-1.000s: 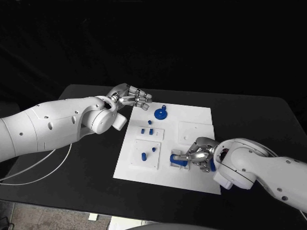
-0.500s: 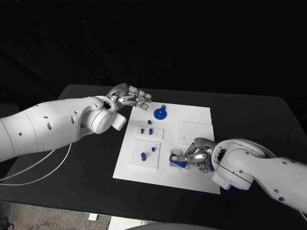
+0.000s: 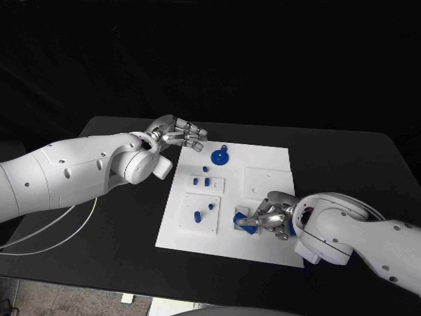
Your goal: Assemble the parts on the task board
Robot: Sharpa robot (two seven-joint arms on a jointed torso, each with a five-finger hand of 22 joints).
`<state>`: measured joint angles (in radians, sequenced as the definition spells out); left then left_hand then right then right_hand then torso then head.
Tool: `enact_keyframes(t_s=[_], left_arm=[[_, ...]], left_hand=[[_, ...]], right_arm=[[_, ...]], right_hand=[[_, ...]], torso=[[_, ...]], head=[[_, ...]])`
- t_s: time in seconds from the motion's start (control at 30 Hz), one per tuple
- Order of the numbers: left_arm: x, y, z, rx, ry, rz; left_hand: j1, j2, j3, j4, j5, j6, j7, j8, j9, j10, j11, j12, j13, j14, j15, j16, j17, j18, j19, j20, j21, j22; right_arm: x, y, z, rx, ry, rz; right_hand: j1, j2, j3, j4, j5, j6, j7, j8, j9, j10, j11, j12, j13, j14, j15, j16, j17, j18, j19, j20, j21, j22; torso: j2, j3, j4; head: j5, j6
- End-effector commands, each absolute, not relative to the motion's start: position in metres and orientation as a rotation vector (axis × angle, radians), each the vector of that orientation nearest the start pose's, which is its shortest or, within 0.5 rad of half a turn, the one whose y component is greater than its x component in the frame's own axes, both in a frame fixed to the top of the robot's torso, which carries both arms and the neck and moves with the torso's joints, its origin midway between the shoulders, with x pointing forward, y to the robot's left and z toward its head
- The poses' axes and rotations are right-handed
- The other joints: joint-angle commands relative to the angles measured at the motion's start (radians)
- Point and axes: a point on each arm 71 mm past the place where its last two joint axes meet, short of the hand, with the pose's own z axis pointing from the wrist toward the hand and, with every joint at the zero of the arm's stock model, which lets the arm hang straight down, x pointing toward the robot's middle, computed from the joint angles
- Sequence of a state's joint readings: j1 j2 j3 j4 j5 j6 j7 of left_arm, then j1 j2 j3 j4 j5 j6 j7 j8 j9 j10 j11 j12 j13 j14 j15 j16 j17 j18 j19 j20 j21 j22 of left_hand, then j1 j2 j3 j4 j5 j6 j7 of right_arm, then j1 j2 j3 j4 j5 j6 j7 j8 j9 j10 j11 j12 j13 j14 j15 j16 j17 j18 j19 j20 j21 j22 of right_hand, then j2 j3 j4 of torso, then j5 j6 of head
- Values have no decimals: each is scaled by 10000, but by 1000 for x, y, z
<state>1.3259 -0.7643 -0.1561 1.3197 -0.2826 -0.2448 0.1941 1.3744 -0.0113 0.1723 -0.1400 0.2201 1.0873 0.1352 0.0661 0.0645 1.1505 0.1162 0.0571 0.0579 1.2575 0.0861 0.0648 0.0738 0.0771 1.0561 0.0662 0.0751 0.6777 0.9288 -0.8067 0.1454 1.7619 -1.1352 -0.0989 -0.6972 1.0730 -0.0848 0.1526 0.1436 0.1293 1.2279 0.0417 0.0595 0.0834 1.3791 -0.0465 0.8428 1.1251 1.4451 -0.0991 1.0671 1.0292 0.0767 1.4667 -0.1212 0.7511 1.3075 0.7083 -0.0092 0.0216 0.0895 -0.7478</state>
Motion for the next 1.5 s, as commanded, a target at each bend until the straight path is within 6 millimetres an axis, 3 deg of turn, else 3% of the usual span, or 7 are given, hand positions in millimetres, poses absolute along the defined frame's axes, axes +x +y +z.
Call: enact_keyframes(t_s=[0.03,0.2,0.43,0.6,1.0,1.27,1.5], left_arm=[[531,224,-175,-8194,16674,-12577],[531,224,-175,-8191,16686,-12583],[531,223,-175,-8188,16720,-12597],[531,223,-175,-8196,16732,-12588],[531,224,-176,-8222,16788,-12567],[531,224,-176,-8235,16837,-12559],[530,225,-176,-8248,16853,-12538]], left_hand=[[-36,1,-19,58,-51,-71,-23,-24,3,-83,8,39,-3,-93,-7,-37,1,88,71,-23,-49,-12],[-36,1,-19,58,-51,-71,-23,-24,3,-83,8,39,-3,-93,-7,-37,1,88,71,-23,-49,-12],[-30,-1,-20,62,-53,-80,-21,-26,2,-90,11,38,-3,-111,-1,-39,-1,94,72,-17,-52,-31],[-30,-1,-20,62,-53,-80,-21,-26,2,-90,11,38,-3,-111,-1,-39,-1,94,72,-17,-52,-31],[-45,-4,-29,79,-52,-84,-21,-26,2,-96,15,39,-3,-114,2,-37,1,96,77,-11,-52,-54],[-51,-5,-33,97,-43,-95,-19,-27,1,-105,18,40,-3,-126,7,-39,0,99,84,-7,-55,-85],[-61,-11,-35,129,-26,-109,-18,-26,2,-120,21,41,-2,-136,12,-39,1,101,91,1,-59,-153]], right_arm=[[402,-146,-251,3229,23100,5353],[402,-146,-251,3160,23126,5322],[403,-145,-251,3013,23031,5178],[404,-145,-251,3041,22919,5137],[406,-145,-250,3059,22588,4970],[406,-143,-249,3030,22476,4933],[407,-143,-249,2993,22501,4919]], right_hand=[[176,233,378,-485,48,102,-21,40,-51,-27,-11,57,-27,65,4,49,15,-175,538,9,39,350],[158,79,1740,-1527,729,122,-48,32,-168,-49,-30,40,-61,66,-7,44,-2,-206,538,0,34,362],[-154,438,2009,-2576,1066,229,-84,32,-172,-46,-60,62,-91,71,5,106,47,-229,540,4,41,392],[-559,659,2118,-2348,670,228,-95,34,-176,-19,-63,64,-114,79,13,139,79,-241,543,12,75,411],[-1041,378,3063,-1855,608,267,-95,34,-175,22,-62,11,-183,81,21,161,112,-246,547,18,121,437],[-1665,252,3872,-1596,-13,281,-90,35,-176,63,-66,-69,-248,83,27,161,134,-251,550,23,161,446],[-2266,275,4888,-1795,201,275,-74,36,-177,48,-66,-93,-254,81,28,153,145,-258,546,21,172,457]], torso=[[1,-3,6],[-5,-16,9],[-1,-16,15],[1,-14,13],[4,-8,4],[4,-5,7],[4,-8,7]], head=[[-7,-5],[-26,9],[-45,-12],[-45,-9],[-102,-8],[-143,2],[-163,-9]])
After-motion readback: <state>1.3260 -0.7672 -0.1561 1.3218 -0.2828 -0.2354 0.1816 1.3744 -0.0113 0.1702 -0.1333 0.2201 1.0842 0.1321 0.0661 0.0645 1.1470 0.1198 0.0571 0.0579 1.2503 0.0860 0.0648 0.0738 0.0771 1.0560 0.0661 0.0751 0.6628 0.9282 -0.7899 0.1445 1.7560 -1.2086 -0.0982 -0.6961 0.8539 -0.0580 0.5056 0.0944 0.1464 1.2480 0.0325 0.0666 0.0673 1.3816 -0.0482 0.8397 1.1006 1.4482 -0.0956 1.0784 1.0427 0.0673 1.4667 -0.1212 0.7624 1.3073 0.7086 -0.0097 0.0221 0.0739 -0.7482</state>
